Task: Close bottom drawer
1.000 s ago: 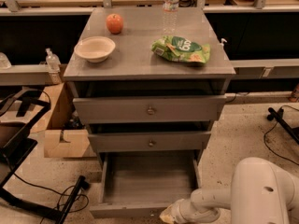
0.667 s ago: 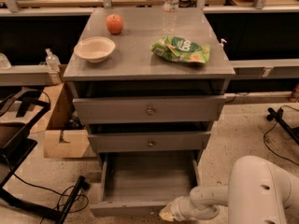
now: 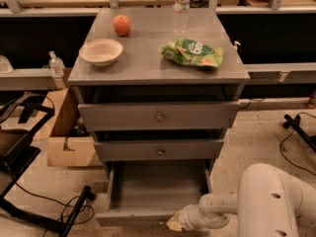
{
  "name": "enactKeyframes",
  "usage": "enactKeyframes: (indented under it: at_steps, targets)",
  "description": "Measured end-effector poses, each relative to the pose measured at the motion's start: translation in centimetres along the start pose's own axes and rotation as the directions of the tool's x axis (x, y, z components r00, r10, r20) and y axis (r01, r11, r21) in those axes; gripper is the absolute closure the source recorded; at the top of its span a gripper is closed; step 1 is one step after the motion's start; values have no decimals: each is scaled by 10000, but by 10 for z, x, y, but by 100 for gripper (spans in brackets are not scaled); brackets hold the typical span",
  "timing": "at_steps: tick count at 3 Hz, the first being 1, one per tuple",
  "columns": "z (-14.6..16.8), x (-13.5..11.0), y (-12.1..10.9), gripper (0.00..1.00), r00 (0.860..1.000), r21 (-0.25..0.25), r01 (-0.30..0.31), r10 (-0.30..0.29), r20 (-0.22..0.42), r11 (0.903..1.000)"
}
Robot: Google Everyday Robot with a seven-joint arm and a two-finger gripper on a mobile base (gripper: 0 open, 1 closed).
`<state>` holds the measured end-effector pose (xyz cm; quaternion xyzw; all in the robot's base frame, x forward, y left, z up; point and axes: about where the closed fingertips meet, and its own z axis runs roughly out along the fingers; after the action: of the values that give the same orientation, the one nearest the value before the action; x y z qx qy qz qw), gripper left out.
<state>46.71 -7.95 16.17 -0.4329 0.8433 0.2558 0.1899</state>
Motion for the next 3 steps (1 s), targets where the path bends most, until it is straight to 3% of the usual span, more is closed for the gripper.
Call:
enactKeyframes:
  at_steps: [1,3]
  targets:
    - [0,2,2,98,10000,-11,0,0,-1,10000]
    - [3,2,5,52,10000,-71,-2,2,-5,10000]
